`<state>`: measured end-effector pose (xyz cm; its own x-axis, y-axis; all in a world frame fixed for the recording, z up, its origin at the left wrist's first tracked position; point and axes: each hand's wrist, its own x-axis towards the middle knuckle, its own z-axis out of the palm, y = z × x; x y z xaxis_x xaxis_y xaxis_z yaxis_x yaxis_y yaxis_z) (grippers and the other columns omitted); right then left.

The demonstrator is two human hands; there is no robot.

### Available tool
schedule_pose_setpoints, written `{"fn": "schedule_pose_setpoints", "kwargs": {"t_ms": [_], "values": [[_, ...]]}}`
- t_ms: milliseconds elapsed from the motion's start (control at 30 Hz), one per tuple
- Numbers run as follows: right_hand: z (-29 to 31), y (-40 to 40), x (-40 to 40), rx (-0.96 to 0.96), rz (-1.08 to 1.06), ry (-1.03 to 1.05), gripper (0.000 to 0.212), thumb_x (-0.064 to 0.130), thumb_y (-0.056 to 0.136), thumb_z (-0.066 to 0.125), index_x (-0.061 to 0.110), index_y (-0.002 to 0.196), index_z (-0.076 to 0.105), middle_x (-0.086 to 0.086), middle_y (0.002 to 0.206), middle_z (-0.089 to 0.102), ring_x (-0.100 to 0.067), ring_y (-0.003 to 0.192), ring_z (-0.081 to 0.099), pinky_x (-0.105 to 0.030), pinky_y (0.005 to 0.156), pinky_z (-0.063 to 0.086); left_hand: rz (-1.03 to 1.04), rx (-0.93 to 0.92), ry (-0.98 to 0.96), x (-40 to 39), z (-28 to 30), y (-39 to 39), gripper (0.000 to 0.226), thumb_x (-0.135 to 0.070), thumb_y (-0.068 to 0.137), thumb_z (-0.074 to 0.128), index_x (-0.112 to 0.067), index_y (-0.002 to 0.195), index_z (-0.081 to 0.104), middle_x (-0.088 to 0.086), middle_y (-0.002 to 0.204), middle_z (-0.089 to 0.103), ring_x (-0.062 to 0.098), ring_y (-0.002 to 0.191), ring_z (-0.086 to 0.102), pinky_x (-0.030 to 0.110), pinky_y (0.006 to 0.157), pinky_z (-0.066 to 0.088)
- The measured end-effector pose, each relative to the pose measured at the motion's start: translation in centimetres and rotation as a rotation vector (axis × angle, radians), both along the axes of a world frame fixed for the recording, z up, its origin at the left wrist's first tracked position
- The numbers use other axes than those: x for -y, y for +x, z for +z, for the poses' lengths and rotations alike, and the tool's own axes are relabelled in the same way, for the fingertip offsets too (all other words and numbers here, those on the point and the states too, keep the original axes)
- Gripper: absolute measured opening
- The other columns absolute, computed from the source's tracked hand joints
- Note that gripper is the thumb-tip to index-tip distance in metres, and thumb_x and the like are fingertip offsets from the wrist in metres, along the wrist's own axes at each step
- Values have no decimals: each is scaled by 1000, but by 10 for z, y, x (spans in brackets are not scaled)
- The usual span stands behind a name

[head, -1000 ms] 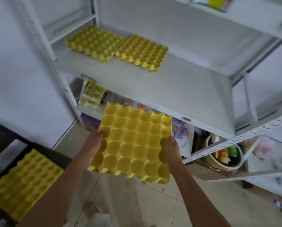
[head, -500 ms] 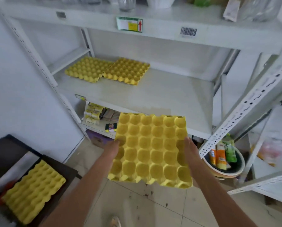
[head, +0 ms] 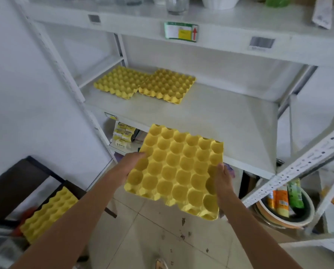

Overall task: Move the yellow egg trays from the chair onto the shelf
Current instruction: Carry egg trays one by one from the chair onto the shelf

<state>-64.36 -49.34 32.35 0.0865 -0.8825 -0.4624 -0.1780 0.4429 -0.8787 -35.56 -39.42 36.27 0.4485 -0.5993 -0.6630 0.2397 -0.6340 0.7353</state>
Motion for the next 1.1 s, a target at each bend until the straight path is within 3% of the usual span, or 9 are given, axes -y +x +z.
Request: {"fn": "schedule_pose_setpoints", "kwargs": {"t_ms": [200, 333, 433, 533, 733, 833, 933, 1033, 1100], "values": [[1, 67, 24, -81, -41, 6, 51, 47, 109, 27, 17, 141, 54, -11, 137, 59, -35, 123, 56, -47, 99, 46, -27, 207, -102, -4, -10, 59, 29, -29, 95, 65, -18, 122, 70, 8, 122, 70, 31, 114, 65, 52, 105, 48], [-3, 105, 39, -42, -37, 48, 48, 54, 102, 38, 24, 132, 59, -7, 129, 65, -36, 117, 61, -60, 102, 48, 89, 260, -118, 6, -25, 92, 17, -26, 96, 64, -23, 111, 69, 4, 113, 71, 28, 106, 66, 41, 91, 53], [-9, 129, 60, -26, -53, 23, 33, 49, 99, 49, 23, 112, 65, -5, 109, 71, -30, 98, 69, -48, 84, 59, 135, 311, -91, 29, -38, 127, 20, -26, 97, 62, -17, 115, 66, 5, 113, 67, 29, 106, 63, 42, 91, 50], [-19, 159, 87, -42, -57, 12, 23, 42, 97, 55, 22, 103, 64, -5, 95, 71, -27, 81, 68, -35, 63, 53, 143, 309, -123, 56, -54, 161, 18, -26, 96, 62, -13, 108, 66, 5, 105, 66, 25, 95, 60, 39, 85, 49], [-36, 222, 133, -159, -108, -71, 23, 39, 94, 56, 23, 109, 64, -4, 103, 70, -29, 92, 67, -44, 79, 58, 197, 458, -123, 107, -72, 209, 15, -24, 90, 67, -15, 99, 75, -1, 86, 70, 18, 82, 62, 38, 86, 52], [-44, 241, 152, -195, -162, -87, 19, 36, 95, 57, 25, 108, 64, 1, 99, 69, -24, 89, 65, -36, 74, 54, 218, 472, -111, 131, -79, 234, 21, -28, 84, 70, -23, 102, 80, -8, 89, 76, 16, 90, 70, 37, 87, 57], [-48, 257, 169, -287, -175, -143, 13, 33, 97, 55, 24, 102, 63, 7, 89, 67, -14, 81, 63, -26, 61, 46, 187, 532, -176, 159, -80, 257, 20, -25, 81, 70, -28, 97, 81, -22, 84, 75, 1, 88, 71, 25, 82, 55], [-53, 271, 175, -419, -156, -186, 15, 30, 98, 52, 22, 102, 64, 4, 89, 66, -18, 76, 61, -28, 61, 43, 102, 661, -175, 178, -81, 275, 18, -21, 84, 69, -29, 96, 81, -28, 80, 71, -10, 79, 67, 15, 73, 51], [-57, 282, 183, -492, -156, -211, 16, 31, 97, 52, 23, 100, 66, 6, 85, 67, -20, 76, 62, -29, 61, 44, 27, 767, -161, 189, -85, 290, 19, -22, 87, 67, -27, 101, 80, -20, 89, 73, -3, 81, 67, 18, 75, 51]]}}
